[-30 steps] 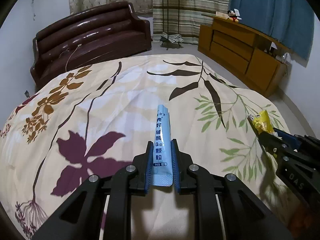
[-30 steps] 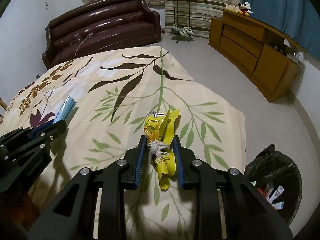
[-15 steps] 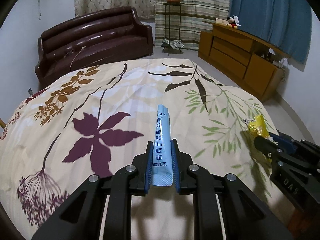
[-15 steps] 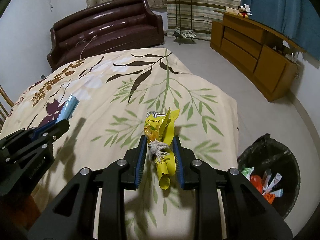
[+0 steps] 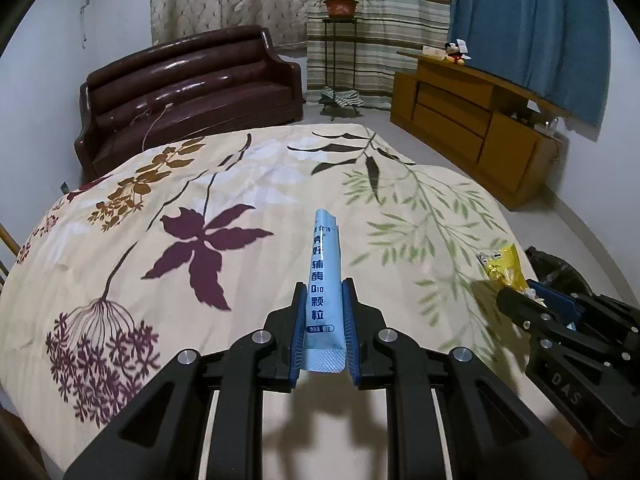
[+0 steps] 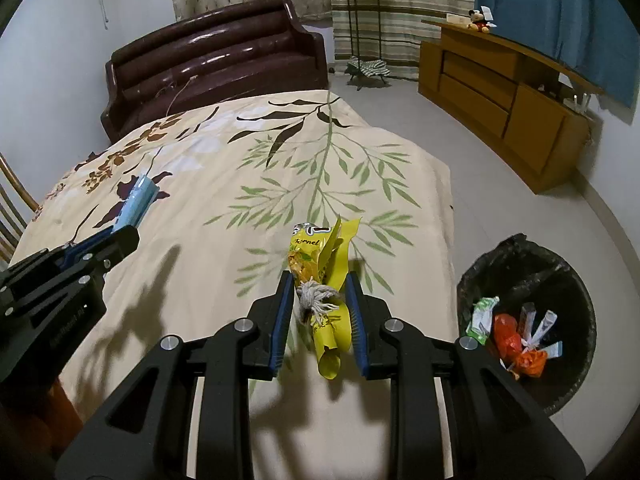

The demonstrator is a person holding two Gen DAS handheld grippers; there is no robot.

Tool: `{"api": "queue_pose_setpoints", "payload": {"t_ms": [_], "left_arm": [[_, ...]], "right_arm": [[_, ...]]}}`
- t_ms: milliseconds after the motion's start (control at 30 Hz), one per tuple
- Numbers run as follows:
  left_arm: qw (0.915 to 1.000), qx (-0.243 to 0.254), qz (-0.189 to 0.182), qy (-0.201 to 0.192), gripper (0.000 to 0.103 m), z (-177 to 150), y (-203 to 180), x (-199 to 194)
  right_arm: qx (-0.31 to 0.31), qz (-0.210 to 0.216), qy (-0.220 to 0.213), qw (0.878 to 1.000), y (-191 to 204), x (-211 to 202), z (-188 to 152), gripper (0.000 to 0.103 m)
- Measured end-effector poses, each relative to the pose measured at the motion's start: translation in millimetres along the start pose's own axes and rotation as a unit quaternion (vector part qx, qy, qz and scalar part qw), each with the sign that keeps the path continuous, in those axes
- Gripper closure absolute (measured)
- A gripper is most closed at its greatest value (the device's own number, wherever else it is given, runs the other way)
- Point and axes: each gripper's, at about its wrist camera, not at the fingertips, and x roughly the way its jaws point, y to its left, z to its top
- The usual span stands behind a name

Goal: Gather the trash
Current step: 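Carry the yellow wrapper and blue tube over the bin and lower them in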

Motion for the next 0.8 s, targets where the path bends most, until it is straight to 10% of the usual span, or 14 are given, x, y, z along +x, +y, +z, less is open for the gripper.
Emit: {"api": "queue_pose_setpoints", "payload": {"t_ms": [800], "left_arm": [[0.9983, 0.040, -0.034, -0.024, 0.084, -8, -83, -23]], "right_arm": [[0.046, -0.037, -0.026, 0.998, -87, -47, -24, 0.077]]}}
